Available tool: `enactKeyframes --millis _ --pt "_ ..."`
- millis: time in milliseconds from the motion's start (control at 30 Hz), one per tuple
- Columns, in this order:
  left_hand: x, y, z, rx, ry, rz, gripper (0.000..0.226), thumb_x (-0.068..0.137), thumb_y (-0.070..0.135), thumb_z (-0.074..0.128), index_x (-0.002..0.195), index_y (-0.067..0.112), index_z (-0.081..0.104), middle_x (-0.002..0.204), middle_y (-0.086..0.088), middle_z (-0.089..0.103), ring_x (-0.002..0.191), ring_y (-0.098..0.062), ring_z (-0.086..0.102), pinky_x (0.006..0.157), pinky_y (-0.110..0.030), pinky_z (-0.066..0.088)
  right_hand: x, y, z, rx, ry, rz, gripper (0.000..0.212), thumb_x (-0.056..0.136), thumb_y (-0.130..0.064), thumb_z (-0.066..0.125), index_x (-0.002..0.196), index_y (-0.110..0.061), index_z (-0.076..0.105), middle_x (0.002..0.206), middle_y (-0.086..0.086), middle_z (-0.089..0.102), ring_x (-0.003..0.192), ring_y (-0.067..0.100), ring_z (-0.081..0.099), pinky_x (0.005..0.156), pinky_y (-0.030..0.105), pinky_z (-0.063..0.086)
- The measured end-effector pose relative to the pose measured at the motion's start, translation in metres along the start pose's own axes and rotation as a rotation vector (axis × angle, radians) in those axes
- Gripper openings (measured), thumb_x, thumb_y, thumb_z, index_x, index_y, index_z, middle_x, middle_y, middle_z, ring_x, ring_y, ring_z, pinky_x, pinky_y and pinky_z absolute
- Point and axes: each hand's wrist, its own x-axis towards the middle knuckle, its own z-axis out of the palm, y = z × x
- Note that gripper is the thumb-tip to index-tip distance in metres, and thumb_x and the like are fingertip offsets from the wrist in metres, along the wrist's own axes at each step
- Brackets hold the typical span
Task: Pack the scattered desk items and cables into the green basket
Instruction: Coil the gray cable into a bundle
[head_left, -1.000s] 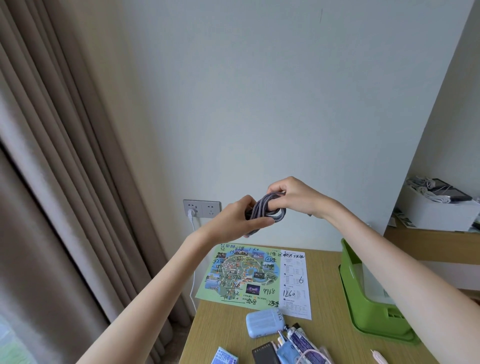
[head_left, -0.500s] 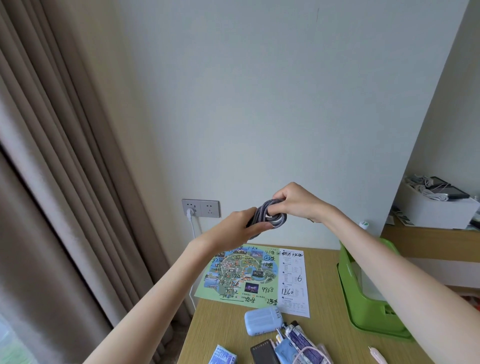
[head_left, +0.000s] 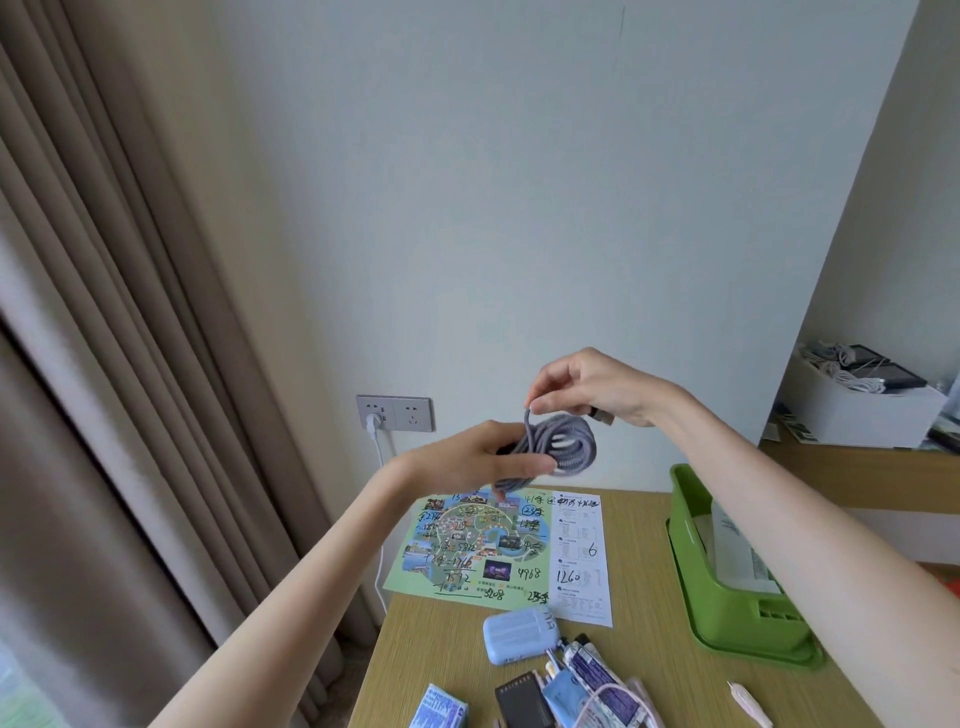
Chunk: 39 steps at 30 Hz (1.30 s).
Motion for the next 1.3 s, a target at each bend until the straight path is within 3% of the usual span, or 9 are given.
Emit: enactKeyframes --millis 133,267,433,533,733,833,1033,1133,1300 --pt "0.000 0.002 -0.014 -0.089 0.167 0.050 0.020 0.098 0.020 0.054 0.090 0.001 0.055 0.067 -0.003 0.046 0.060 -0.014 0.046 0.059 -0.026 0.048 -0.004 0.023 0.019 0.113 0.108 0.020 0.032 0.086 -0.003 0.051 0.069 -0.023 0.071 0.052 -0.002 0.055 0.044 0.007 0.041 0.035 0.018 0.024" --pt "0.008 -0.010 -0.013 0.000 0.372 -0.021 0.026 0.093 0.029 0.062 0.082 0.008 0.052 0.064 -0.002 0.049 0.056 -0.015 0.044 0.056 -0.029 0.046 -0.006 0.032 0.038 0.262 0.109 -0.002 0.016 0.089 -0.014 0.068 0.074 -0.008 0.070 0.059 0.000 0.067 0.049 0.009 0.055 0.045 0.017 0.038" --pt "0.016 -0.024 -0.012 -0.033 0.680 -0.102 0.045 0.087 0.038 0.068 0.100 0.008 0.037 0.062 0.000 0.053 0.052 -0.012 0.044 0.048 -0.024 0.044 -0.005 0.037 0.050 0.389 0.207 -0.036 0.010 0.088 -0.006 0.068 0.095 -0.002 0.062 0.074 0.016 0.072 0.060 0.024 0.068 0.056 0.026 0.051" --pt "0.018 -0.028 -0.014 -0.030 0.711 -0.093 0.041 0.088 0.038 0.066 0.108 0.013 0.041 0.061 0.001 0.053 0.050 -0.011 0.043 0.047 -0.023 0.044 -0.005 0.034 0.054 0.406 0.219 -0.114 0.010 0.086 0.001 0.067 0.089 -0.002 0.059 0.077 0.019 0.071 0.067 0.029 0.070 0.059 0.027 0.052" --pt "0.016 -0.035 -0.021 -0.019 0.709 -0.072 0.029 0.091 0.038 0.063 0.105 0.015 0.051 0.061 0.001 0.053 0.054 -0.012 0.044 0.052 -0.028 0.045 -0.014 0.034 0.049 0.545 0.122 -0.206 0.027 0.088 0.003 0.064 0.115 -0.001 0.063 0.105 0.018 0.072 0.102 0.032 0.069 0.084 0.030 0.055" --pt "0.015 -0.034 -0.019 -0.025 0.705 -0.054 0.027 0.091 0.038 0.063 0.103 0.016 0.051 0.067 0.001 0.055 0.056 -0.011 0.045 0.051 -0.026 0.045 -0.014 0.033 0.046 0.576 0.133 -0.211 0.023 0.094 -0.009 0.059 0.114 0.000 0.066 0.101 0.020 0.072 0.095 0.031 0.070 0.083 0.031 0.054" --pt "0.021 -0.030 -0.013 -0.178 0.725 -0.109 0.028 0.089 0.039 0.066 0.100 0.018 0.051 0.075 0.003 0.055 0.062 -0.007 0.051 0.054 -0.026 0.049 -0.011 0.026 0.041 0.432 0.259 -0.222 0.021 0.091 -0.010 0.063 0.108 -0.002 0.072 0.107 0.009 0.066 0.083 0.002 0.062 0.072 0.019 0.049" --pt "0.023 -0.027 -0.012 -0.272 0.725 -0.121 0.031 0.089 0.036 0.066 0.104 0.014 0.051 0.079 -0.004 0.056 0.066 -0.014 0.052 0.054 -0.027 0.050 -0.012 0.024 0.039 0.478 0.264 -0.242 0.020 0.090 -0.007 0.064 0.105 0.002 0.072 0.101 0.011 0.072 0.088 0.014 0.067 0.077 0.022 0.052" --pt "0.028 -0.023 -0.011 -0.372 0.783 -0.137 0.028 0.088 0.033 0.068 0.100 0.015 0.051 0.073 -0.001 0.055 0.058 -0.010 0.051 0.051 -0.025 0.051 -0.009 0.019 0.044 0.502 0.259 -0.229 0.021 0.081 -0.009 0.072 0.100 -0.002 0.074 0.097 0.013 0.075 0.088 0.016 0.069 0.081 0.021 0.052"
